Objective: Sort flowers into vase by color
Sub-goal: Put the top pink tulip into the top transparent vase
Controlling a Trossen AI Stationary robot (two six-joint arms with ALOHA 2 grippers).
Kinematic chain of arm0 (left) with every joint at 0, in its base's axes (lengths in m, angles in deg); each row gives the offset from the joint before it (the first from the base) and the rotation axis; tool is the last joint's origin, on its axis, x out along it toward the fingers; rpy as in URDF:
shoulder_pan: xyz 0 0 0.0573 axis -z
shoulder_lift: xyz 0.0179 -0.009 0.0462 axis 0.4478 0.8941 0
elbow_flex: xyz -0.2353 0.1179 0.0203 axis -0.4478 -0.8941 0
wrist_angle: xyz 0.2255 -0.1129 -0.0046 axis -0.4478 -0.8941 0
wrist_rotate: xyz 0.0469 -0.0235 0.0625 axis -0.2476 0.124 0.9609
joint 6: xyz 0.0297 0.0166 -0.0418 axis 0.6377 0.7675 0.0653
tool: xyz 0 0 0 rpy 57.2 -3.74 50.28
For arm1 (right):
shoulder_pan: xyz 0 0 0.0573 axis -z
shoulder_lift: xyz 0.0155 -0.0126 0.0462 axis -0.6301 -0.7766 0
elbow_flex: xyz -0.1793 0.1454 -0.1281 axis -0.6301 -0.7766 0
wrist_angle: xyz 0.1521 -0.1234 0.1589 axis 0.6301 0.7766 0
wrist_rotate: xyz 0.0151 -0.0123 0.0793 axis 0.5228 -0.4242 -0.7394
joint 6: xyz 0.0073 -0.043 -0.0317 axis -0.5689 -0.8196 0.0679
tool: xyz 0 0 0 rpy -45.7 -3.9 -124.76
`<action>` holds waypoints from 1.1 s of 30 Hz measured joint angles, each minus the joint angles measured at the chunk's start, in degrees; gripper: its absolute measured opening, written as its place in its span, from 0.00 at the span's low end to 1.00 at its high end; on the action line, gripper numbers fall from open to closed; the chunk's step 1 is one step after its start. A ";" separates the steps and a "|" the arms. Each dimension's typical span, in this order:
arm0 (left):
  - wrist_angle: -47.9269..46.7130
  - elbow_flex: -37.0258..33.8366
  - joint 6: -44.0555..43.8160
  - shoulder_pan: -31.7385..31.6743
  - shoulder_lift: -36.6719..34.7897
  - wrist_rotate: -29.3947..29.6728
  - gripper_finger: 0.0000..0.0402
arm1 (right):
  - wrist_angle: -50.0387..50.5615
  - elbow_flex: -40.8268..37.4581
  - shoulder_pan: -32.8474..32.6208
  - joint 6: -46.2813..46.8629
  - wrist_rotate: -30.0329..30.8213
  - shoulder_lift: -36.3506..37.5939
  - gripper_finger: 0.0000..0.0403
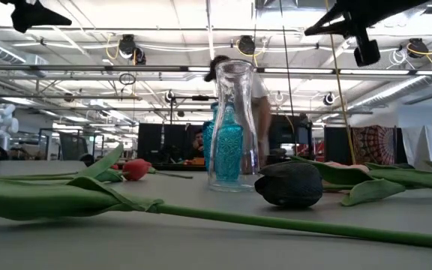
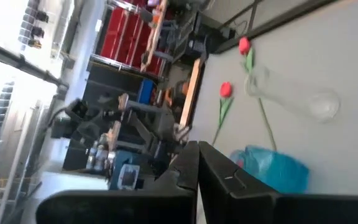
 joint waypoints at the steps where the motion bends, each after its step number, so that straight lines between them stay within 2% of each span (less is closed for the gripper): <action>1: 0.00 0.01 -0.40 0.01 0.00 0.00 0.80 | 0.02 0.70 0.14 0.43 1.13 -0.42 0.00; 4: 0.00 0.01 -1.25 -0.01 0.00 0.04 0.80 | -0.09 3.55 0.23 1.75 4.44 -2.67 0.00; 11: -0.15 -0.01 -1.27 -0.01 0.03 -1.82 0.80 | 6.46 11.97 2.09 3.63 4.31 -11.15 0.00; 14: -0.22 -0.02 -1.25 -0.01 0.09 -2.68 0.80 | 12.37 16.74 2.13 5.89 3.84 -15.79 0.00; 20: -0.13 -0.02 -1.26 0.01 0.09 -5.51 0.80 | 29.19 27.69 2.39 7.53 -2.32 -25.26 0.01; 26: 0.30 -0.02 -1.27 0.01 0.09 -12.22 0.80 | 41.83 35.35 2.39 7.06 -6.23 -32.61 0.14; 33: 3.37 0.00 -1.38 0.01 0.09 -19.39 0.80 | 43.90 36.39 2.46 5.85 -6.68 -36.39 0.36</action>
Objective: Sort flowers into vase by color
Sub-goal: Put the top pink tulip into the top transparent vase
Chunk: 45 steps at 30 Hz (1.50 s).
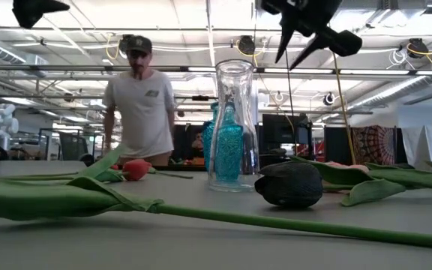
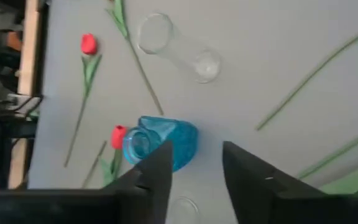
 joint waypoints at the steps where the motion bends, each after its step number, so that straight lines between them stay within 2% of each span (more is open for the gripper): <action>1: 0.43 -0.02 0.00 0.00 0.00 -1.21 0.80 | 0.09 0.00 0.06 -0.05 -0.40 -0.14 0.39; 6: 4.57 -0.02 0.00 0.00 0.03 -6.22 0.80 | 2.35 0.00 0.64 -1.47 -0.86 -0.20 0.51; 11: 8.33 -0.02 -0.02 0.00 0.02 -7.48 0.80 | 3.94 0.00 1.84 -5.94 -0.84 -0.18 0.59; 21: 9.88 -0.02 0.00 0.00 0.31 -6.76 0.80 | 0.37 0.00 2.56 -9.37 -0.95 -0.18 0.62; 24: 11.06 -0.02 -1.37 0.00 0.48 -3.15 0.80 | 1.20 0.00 3.50 -8.87 -0.74 -0.18 0.62; 28: 11.81 -0.02 -6.92 0.00 0.85 4.98 0.80 | 6.16 0.00 6.26 -5.20 0.66 -0.18 0.62; 34: 11.58 -0.02 -7.51 0.00 2.17 13.15 0.80 | 14.93 0.00 11.64 -0.20 0.60 -0.15 0.62; 39: 11.18 -0.02 -7.47 0.00 4.52 18.10 0.80 | 17.76 0.00 16.11 -1.37 0.44 -0.19 0.62; 45: 10.99 -0.02 -7.47 -0.01 8.41 21.01 0.80 | 17.82 0.00 21.77 -5.97 0.26 -2.41 0.62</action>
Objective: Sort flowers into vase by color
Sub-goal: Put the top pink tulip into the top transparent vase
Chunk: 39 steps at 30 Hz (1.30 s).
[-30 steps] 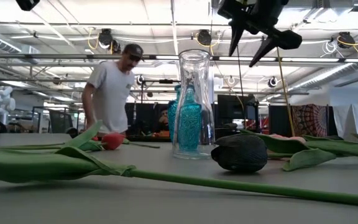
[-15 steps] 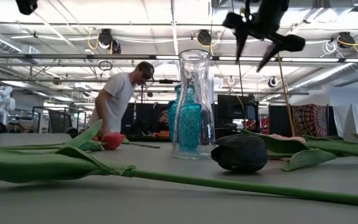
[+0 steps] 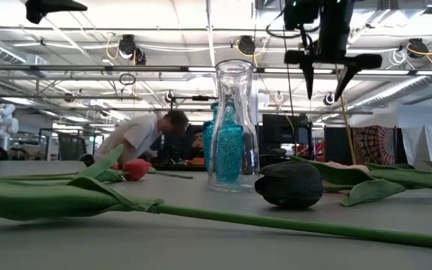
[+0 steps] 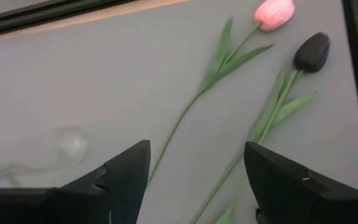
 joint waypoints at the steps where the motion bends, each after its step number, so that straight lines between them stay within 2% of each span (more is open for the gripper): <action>1: -0.02 0.00 0.01 -0.01 0.69 0.05 0.80 | 0.00 0.00 0.88 -0.42 -0.01 -0.70 0.62; 10: 0.27 0.00 0.01 0.01 5.46 -0.21 0.80 | -0.81 0.00 8.14 -6.48 -3.34 -7.91 0.62; 19: 0.25 0.00 0.04 0.01 7.02 -0.69 0.80 | -1.32 -0.02 15.24 -11.23 -7.26 -16.59 0.62; 32: 0.17 0.00 0.04 0.01 6.98 -3.31 0.80 | -8.66 -0.12 18.38 -6.62 -9.08 -22.35 0.62; 36: 0.12 0.00 0.02 0.01 6.99 -4.07 0.80 | -9.24 -2.44 19.15 -2.68 -9.26 -22.14 0.62; 39: 0.02 0.00 0.04 0.01 6.98 -4.12 0.80 | -9.96 -5.44 19.47 -1.57 -11.71 -21.32 0.62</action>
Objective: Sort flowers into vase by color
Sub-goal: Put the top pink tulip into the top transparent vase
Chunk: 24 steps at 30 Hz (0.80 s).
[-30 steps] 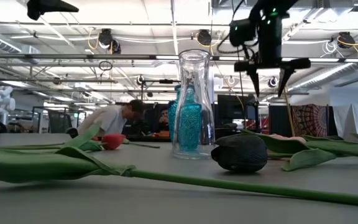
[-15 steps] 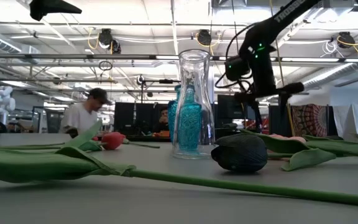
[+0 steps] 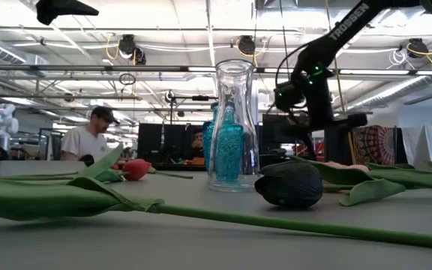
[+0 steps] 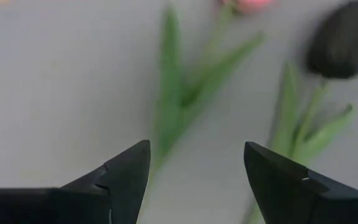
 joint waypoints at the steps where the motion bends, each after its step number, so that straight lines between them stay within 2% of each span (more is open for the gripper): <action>1: -0.02 0.00 0.00 0.00 0.00 0.00 0.80 | -0.96 -1.17 0.00 0.01 -0.94 0.48 0.62; 6: -0.04 0.00 0.02 0.00 0.00 0.00 0.80 | -6.79 -6.69 -1.76 1.91 -1.43 5.08 0.62; 12: -0.22 0.00 0.11 0.00 0.00 0.09 0.80 | -20.20 -15.21 -2.93 7.64 1.32 12.12 0.62; 17: -0.22 0.00 0.18 0.00 0.00 0.39 0.80 | -27.04 -23.10 -2.21 11.87 -0.07 14.22 0.62; 24: -0.13 0.00 0.11 0.00 0.00 0.46 0.80 | -30.11 -24.44 -3.30 11.98 -0.30 14.77 0.62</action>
